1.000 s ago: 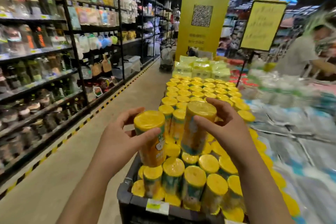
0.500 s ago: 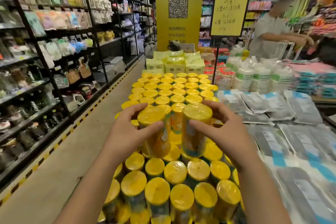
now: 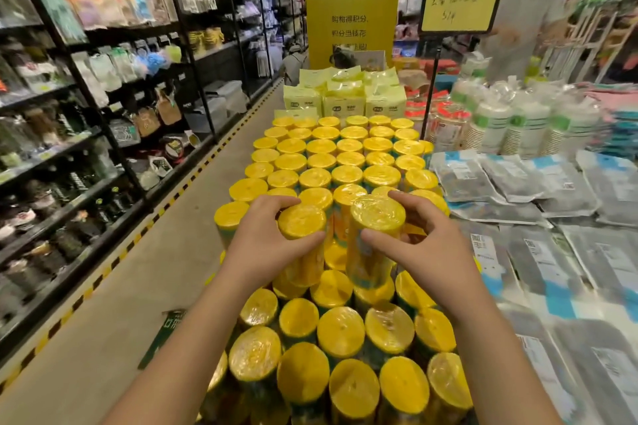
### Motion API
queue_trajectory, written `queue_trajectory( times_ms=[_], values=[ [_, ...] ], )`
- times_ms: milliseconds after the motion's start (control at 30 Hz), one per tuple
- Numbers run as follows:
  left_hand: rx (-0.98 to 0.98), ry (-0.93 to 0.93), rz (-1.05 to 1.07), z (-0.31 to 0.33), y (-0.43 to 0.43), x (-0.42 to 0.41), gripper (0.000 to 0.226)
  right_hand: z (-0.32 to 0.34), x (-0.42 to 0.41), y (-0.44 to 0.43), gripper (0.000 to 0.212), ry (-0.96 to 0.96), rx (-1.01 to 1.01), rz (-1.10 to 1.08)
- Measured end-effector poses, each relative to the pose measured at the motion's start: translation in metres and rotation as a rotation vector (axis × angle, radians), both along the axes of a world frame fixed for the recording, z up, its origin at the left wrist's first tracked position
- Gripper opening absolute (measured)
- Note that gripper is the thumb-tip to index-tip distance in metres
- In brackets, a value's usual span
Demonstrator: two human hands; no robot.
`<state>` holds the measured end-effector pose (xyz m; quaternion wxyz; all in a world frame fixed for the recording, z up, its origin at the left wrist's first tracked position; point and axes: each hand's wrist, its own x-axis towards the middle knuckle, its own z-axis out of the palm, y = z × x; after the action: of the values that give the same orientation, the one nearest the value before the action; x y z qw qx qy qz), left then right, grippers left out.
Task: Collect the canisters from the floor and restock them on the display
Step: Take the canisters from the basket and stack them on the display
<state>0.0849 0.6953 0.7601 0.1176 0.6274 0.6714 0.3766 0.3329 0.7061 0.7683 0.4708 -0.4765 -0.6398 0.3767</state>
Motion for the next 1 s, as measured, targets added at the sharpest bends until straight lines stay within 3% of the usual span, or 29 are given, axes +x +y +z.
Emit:
queue_trajectory(
  times_ms=[300,833,1000],
  values=[
    [-0.063,0.116,-0.043,-0.025,0.039,-0.013,0.079,-0.005,-0.002,0.002,0.071,-0.004,-0.010,-0.034],
    [-0.011,0.427,-0.043,-0.044,0.040,-0.006,0.068,-0.035,-0.020,0.032,0.072,-0.015,-0.066,-0.023],
    [0.025,0.407,-0.030,-0.042,0.028,-0.006,0.065,-0.047,-0.040,0.053,0.073,-0.046,-0.095,0.010]
  ],
)
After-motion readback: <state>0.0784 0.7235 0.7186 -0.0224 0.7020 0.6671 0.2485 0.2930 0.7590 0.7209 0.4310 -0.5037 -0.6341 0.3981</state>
